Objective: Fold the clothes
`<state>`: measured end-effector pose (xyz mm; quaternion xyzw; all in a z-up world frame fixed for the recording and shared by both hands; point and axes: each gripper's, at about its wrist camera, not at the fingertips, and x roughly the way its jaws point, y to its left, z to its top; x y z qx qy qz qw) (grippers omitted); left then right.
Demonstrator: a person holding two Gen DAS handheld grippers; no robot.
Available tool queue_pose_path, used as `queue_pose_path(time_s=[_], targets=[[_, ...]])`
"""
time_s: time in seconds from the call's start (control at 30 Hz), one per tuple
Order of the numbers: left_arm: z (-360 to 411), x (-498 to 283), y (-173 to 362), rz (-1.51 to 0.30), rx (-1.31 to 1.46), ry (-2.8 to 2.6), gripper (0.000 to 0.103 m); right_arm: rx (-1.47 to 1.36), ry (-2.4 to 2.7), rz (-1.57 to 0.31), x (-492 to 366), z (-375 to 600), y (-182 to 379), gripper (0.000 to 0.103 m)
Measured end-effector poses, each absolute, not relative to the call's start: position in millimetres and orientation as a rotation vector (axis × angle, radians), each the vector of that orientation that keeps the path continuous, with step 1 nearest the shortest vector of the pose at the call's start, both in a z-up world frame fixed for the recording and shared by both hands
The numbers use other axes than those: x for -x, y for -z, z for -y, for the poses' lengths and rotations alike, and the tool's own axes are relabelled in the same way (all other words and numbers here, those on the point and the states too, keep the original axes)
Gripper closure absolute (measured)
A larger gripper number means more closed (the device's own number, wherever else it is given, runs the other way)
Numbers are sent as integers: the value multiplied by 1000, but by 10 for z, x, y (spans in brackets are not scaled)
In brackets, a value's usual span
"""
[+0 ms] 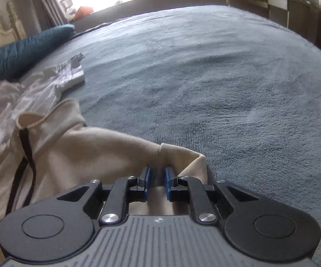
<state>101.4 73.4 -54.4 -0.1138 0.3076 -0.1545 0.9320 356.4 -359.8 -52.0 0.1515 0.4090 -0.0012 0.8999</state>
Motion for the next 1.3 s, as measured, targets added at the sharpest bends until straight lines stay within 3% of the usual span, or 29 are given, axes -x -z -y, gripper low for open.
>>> queue_pose_path(time_s=[0.27,0.57,0.77,1.0,1.3], targets=[[-737,-1018,537,-636,251,311,47,-270,-166,-773,-2495,3605,-157,81],[-872,-1055,556,-645,384,317,47,-165,-186,-923,-1662,3459,426,79],[-1142,-907,424,-587,531,275,46,-150,-229,-775,-1490,3117,-82,75],[-1917,-625,324,-449,723,64,41,-123,-501,-690,-1356,2230,-465,70],[-3314,-561,443,-338,959,-408,38,-153,-696,-787,-1453,1229,-181,70]])
